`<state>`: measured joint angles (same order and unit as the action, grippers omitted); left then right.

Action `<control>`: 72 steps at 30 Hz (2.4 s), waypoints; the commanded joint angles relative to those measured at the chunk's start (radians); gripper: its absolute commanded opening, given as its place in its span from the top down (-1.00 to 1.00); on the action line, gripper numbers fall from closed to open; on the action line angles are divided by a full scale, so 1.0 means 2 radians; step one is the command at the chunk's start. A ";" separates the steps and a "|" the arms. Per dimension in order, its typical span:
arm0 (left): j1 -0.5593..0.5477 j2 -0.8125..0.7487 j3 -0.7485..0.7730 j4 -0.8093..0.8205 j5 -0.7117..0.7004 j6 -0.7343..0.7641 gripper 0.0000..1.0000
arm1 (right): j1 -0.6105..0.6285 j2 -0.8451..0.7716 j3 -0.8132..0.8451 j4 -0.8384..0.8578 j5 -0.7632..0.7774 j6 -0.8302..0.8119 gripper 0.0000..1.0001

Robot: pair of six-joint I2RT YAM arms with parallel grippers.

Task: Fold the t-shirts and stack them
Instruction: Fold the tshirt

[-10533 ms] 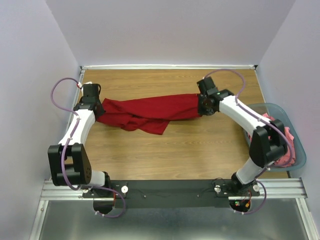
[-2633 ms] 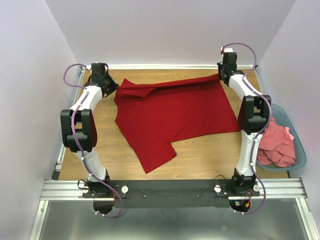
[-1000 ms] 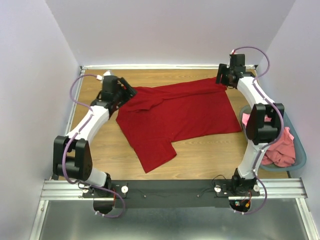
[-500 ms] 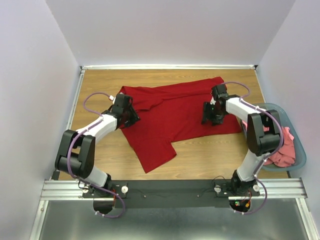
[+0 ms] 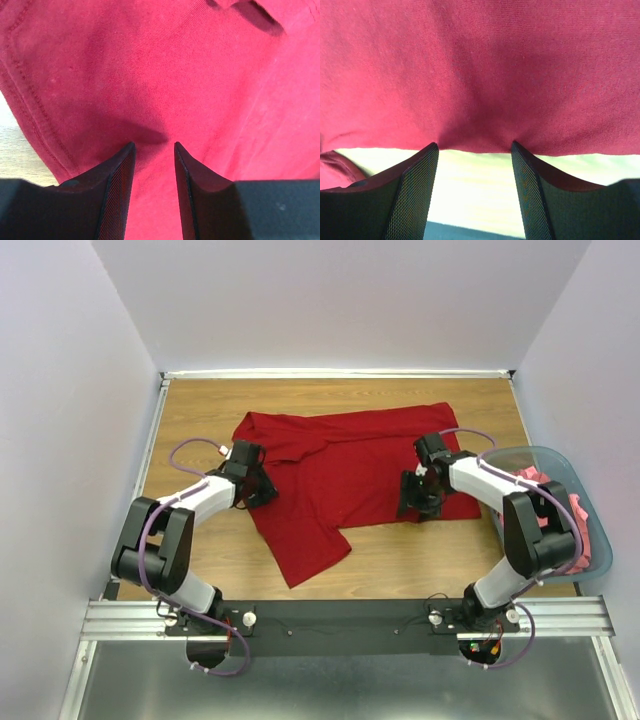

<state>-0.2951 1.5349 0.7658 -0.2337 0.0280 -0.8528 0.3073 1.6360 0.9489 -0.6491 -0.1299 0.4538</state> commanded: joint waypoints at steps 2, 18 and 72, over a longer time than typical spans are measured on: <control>0.007 -0.007 -0.032 -0.063 -0.010 0.008 0.09 | 0.027 -0.033 -0.041 -0.037 -0.021 0.038 -0.36; 0.118 -0.145 0.015 -0.116 -0.059 0.106 -0.33 | 0.070 -0.113 0.011 -0.093 0.033 0.030 -0.37; 0.152 0.132 0.159 0.112 0.074 0.195 -0.18 | -0.192 0.270 0.358 0.055 0.047 -0.064 -0.16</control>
<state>0.0177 1.8351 1.0748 -0.0425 0.1585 -0.4793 -0.0635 2.1189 1.6279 -0.5468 -0.0006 0.3523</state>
